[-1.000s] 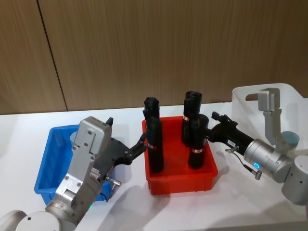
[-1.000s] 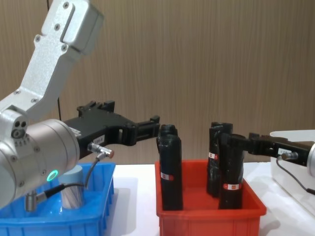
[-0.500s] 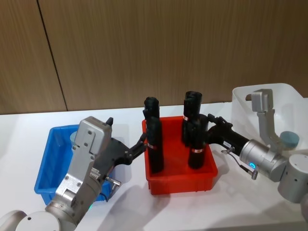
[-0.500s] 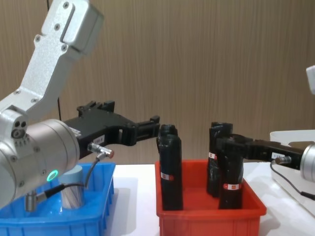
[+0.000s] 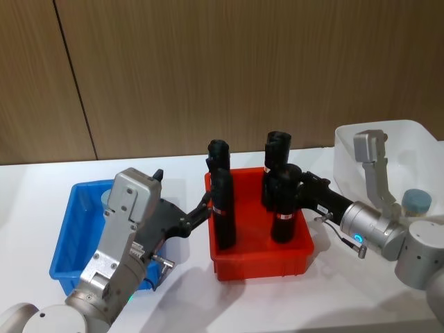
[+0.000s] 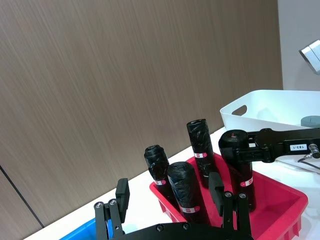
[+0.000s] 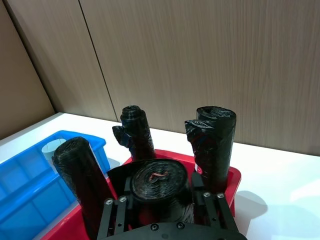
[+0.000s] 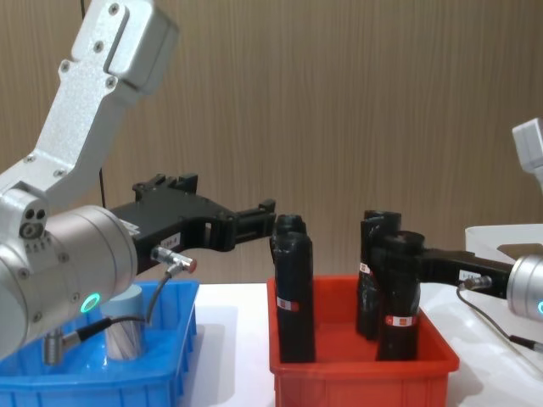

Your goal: Pick the cotton swabs from the blue box and place them into the white box.

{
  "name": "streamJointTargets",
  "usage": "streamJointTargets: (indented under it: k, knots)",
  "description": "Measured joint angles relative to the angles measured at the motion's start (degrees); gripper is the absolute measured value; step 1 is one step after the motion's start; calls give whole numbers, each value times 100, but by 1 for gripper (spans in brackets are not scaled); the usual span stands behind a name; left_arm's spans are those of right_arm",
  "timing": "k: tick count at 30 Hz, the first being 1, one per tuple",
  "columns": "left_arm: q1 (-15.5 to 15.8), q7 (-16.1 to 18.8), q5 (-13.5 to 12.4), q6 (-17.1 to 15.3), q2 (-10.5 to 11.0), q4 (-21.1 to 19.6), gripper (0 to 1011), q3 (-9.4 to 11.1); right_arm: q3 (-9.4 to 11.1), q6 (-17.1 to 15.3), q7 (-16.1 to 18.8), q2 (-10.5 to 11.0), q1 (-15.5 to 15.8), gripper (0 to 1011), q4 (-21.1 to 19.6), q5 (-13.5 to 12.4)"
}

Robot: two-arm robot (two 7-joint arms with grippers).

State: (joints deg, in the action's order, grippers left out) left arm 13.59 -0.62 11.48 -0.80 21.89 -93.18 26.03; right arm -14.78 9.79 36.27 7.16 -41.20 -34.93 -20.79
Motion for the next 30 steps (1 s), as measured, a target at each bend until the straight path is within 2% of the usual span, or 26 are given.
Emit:
streamJointTargets:
  k: [1,2,4,10,17,20,22,23,30]
  knots:
    - [0,0,0,0,0,0,1004,0,-3,21,1,-9,-23,650,57,5]
    - [0,0,0,0,0,0,1004,0,-4,31,2,-13,-34,650,79,7]
    - [0,0,0,0,0,0,1004,0,-6,53,3,-21,-60,569,124,14]
    - [0,0,0,0,0,0,1004,0,-4,70,-10,-23,-71,534,111,18]
    - [0,0,0,0,0,0,1004,0,31,-54,-126,44,112,534,-371,-11]
    - [0,0,0,0,0,0,1004,0,57,-148,-211,99,250,534,-729,-38]
    - [0,0,0,0,0,0,1004,0,91,-259,-312,165,412,535,-1174,-61]
    - [0,0,0,0,0,0,1004,0,91,-259,-312,165,412,535,-1174,-61]
    - [0,0,0,0,0,0,1004,0,203,-582,-672,353,790,534,-2346,-106]
